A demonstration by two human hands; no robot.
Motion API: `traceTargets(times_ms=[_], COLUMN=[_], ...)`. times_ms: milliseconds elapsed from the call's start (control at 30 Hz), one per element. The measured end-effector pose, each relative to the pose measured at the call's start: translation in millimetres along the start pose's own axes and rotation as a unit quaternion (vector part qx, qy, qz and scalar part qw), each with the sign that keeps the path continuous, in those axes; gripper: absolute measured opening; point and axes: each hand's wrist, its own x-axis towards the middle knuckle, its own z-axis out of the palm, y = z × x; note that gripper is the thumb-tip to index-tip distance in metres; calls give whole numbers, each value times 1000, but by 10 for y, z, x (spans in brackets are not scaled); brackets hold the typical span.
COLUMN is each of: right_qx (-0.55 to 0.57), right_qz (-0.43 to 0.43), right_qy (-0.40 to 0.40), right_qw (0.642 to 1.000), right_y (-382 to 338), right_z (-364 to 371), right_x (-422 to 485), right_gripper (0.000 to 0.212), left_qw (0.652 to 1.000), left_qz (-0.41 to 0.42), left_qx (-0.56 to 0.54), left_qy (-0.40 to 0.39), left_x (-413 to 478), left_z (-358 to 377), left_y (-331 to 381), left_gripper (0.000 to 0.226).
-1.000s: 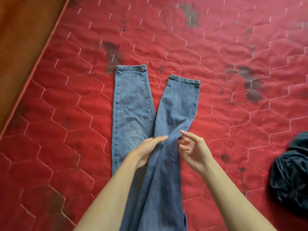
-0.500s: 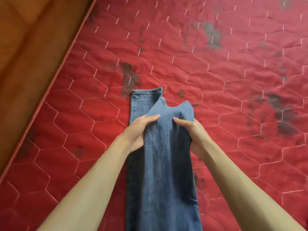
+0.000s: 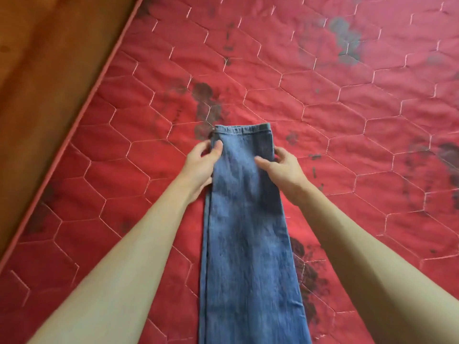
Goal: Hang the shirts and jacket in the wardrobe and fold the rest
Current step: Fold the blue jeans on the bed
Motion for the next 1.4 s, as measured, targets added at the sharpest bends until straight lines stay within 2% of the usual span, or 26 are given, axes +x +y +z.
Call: traceTargets(times_ms=[100, 200, 333, 433, 533, 667, 733, 833, 900, 1000, 1100, 1167, 1233, 1300, 1400], right_qx=[-28, -41, -32, -75, -140, -106, -139, -203, -220, -189, -98, -70, -42, -73, -111], right_qz=[25, 12, 16, 11, -23, -65, -42, 50, 83, 95, 120, 129, 109, 59, 5], right_qy=[12, 9, 7, -13, -25, 30, 58, 74, 55, 43, 25, -16, -34, 4, 81], right_qw=[999, 999, 999, 997, 990, 992, 988, 975, 970, 976, 988, 989, 993, 996, 991], right_y=[314, 609, 943, 1126, 1127, 786, 658, 647, 694, 746, 704, 618, 529, 444, 326], right_z=[-120, -251, -310, -308, -280, -182, -141, -96, -63, -47, -66, -43, 22, 76, 87], right_x=[-222, -629, -1209, -1531, -1623, -1465, -1325, -1235, -1267, -1241, -1009, -851, -704, -487, -149], right_gripper=[26, 22, 19, 15, 13, 22, 18, 40, 47, 52, 56, 50, 28, 12, 12], left_qw=[995, 989, 992, 987, 980, 973, 951, 916, 918, 922, 924, 925, 927, 937, 951], left_qz=[-16, -15, -19, 24, 71, 88, 64, -19, -63, -72, -84, -76, -56, -29, 28], left_qx=[90, 147, 127, 148, 162, 180, 254, 333, 325, 307, 290, 288, 283, 259, 219], left_qy=[37, 24, 23, 58, 87, 118, 162, 222, 219, 226, 236, 235, 239, 233, 217], left_x=[-142, -411, -896, -1188, -1243, -925, -817, -876, -892, -755, -561, -454, -318, -140, 196], left_z=[-134, -266, -364, -404, -405, -343, -281, -182, -167, -201, -203, -183, -170, -143, -101], left_y=[-309, -655, -1041, -1251, -1216, -879, -733, -734, -841, -862, -766, -703, -688, -606, -386], left_gripper=[53, 50, 42, 34, 27, 17, 16, 33, 49, 69, 59, 56, 42, 30, 28])
